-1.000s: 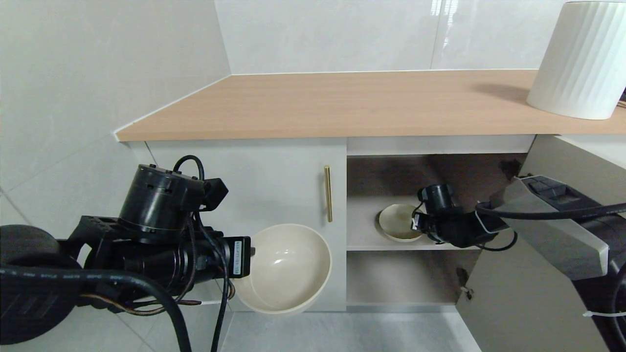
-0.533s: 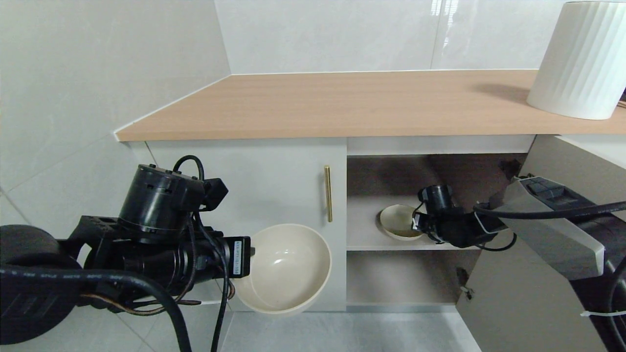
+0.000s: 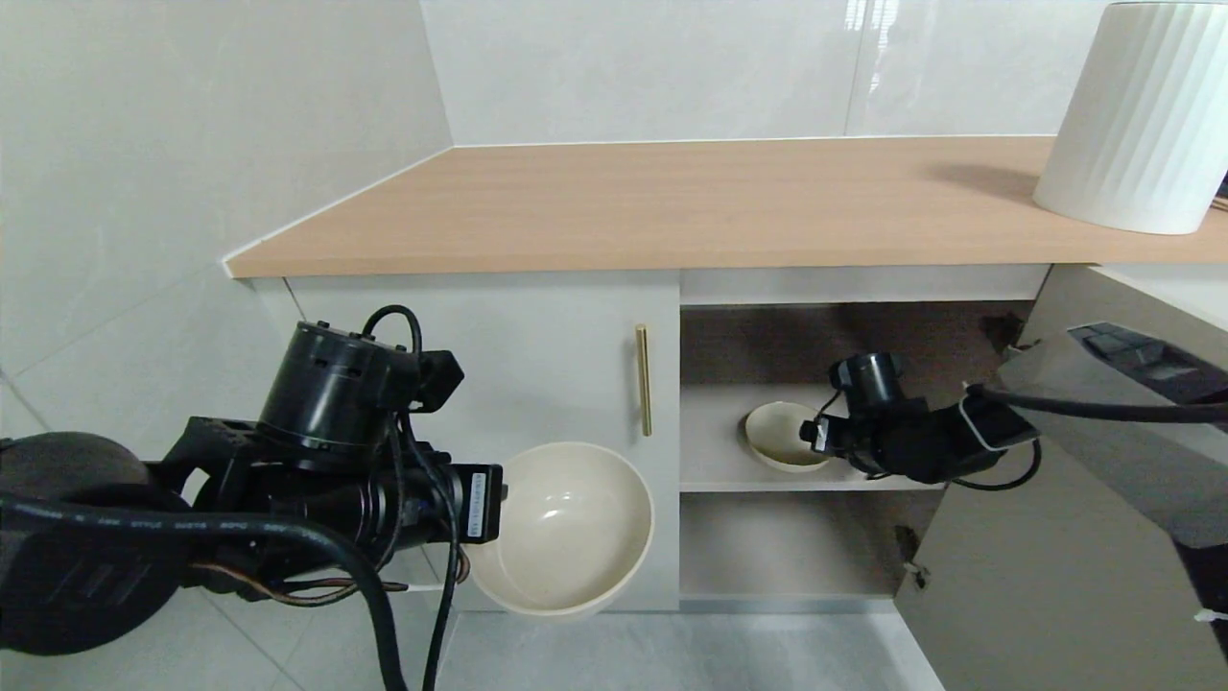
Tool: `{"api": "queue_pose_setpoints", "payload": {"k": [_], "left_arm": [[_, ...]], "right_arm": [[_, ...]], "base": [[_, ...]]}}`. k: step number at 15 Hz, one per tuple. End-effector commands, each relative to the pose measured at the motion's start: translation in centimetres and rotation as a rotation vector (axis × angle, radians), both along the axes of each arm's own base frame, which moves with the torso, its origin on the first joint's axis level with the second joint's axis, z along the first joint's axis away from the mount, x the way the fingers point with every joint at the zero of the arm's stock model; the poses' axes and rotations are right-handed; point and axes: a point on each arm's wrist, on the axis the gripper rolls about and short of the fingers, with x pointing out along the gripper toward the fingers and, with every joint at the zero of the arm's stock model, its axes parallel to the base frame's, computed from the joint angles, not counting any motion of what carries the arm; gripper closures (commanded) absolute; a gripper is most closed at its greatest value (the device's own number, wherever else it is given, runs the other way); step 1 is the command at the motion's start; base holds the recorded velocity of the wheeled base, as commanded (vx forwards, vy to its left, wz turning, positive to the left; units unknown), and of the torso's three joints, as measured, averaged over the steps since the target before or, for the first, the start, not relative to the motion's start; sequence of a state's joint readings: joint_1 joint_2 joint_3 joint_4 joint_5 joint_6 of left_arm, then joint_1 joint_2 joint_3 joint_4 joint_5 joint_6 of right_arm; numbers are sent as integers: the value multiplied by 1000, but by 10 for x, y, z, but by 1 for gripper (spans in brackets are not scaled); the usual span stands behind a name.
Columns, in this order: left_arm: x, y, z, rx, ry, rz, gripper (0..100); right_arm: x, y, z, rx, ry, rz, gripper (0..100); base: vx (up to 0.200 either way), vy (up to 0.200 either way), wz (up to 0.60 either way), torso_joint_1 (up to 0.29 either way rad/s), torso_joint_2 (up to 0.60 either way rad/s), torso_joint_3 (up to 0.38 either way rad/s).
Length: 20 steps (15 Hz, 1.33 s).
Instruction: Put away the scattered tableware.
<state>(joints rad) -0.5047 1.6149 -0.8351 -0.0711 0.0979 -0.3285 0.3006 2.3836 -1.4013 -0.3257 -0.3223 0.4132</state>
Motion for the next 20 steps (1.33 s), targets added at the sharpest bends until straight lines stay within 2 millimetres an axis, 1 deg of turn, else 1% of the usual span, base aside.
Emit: {"api": "queue_pose_setpoints", "payload": {"k": [1,3,4,5,6,8,10,12,14,17,20], "left_arm": [[7,-4,-6,20,12,-8,100],[21,-12,-9,40,7,-25,100],[26,-15,-12,46,13,-30,100],[27,-18,-14,51,19,-38,100],[25,-27,-19,59,31,-66,100],[24,-41,-26,67,40,-107,100],[24,-51,-27,55,18,-131,100],[20,-58,-27,52,12,-156,100],[16,-63,-27,60,7,-168,100],[13,-68,-28,77,-2,-165,100],[9,-72,-27,75,-4,-179,100]], "right_arm": [[-76,24,86,60,-5,216,0],[-133,32,135,120,30,387,0],[-152,33,151,146,39,448,0],[-165,34,160,154,46,482,0],[-188,37,175,159,47,539,0],[-209,45,182,154,61,596,0],[-220,54,179,143,80,641,0],[-222,60,172,131,105,661,0],[-225,68,162,110,143,687,0],[-225,78,147,72,183,720,0],[-220,83,139,66,202,716,0]], "base": [[0,0,0,0,0,0],[0,0,0,0,0,0],[0,0,0,0,0,0],[0,0,0,0,0,0],[0,0,0,0,0,0],[0,0,0,0,0,0],[0,0,0,0,0,0],[0,0,0,0,0,0],[0,0,0,0,0,0],[0,0,0,0,0,0],[0,0,0,0,0,0]]}}
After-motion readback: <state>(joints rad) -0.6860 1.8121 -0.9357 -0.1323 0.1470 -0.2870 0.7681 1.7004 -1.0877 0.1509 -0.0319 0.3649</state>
